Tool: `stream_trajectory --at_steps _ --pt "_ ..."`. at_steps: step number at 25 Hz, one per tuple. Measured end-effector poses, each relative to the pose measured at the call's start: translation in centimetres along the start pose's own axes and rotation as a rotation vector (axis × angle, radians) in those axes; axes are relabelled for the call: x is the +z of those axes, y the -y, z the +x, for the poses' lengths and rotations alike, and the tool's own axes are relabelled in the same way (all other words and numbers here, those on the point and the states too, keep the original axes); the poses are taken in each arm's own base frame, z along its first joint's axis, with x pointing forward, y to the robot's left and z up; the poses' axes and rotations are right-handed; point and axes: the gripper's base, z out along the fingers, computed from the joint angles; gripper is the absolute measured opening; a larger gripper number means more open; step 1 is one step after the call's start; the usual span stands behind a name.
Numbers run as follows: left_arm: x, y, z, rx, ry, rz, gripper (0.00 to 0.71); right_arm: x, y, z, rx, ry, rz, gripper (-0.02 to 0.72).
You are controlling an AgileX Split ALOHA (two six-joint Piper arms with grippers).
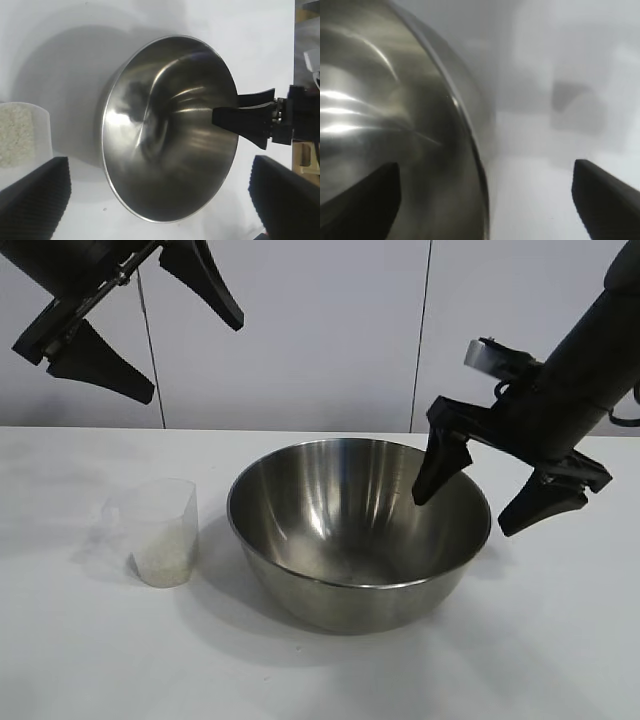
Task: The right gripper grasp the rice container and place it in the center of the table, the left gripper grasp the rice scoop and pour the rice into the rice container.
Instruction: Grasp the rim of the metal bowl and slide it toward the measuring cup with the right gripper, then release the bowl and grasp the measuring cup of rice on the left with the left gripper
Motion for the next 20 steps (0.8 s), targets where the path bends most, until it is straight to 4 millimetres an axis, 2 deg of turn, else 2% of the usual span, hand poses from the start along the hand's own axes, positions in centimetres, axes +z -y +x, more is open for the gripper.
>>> stream_trajectory --at_steps 7,10,16,20 --pt "0.0 0.0 0.0 0.000 0.000 0.000 0.694 -6.2 1.6 -0.1 0.073 0.097 -0.015 0.672" --pt "0.0 0.0 0.0 0.000 0.000 0.000 0.694 -8.2 1.8 0.2 0.079 0.106 -0.026 0.673" --pt "0.0 0.0 0.0 0.000 0.000 0.000 0.694 -10.8 0.6 -1.1 0.052 0.122 -0.051 0.673" --pt "0.0 0.0 0.0 0.000 0.000 0.000 0.694 -11.7 0.5 -1.4 0.049 0.124 -0.025 0.673"
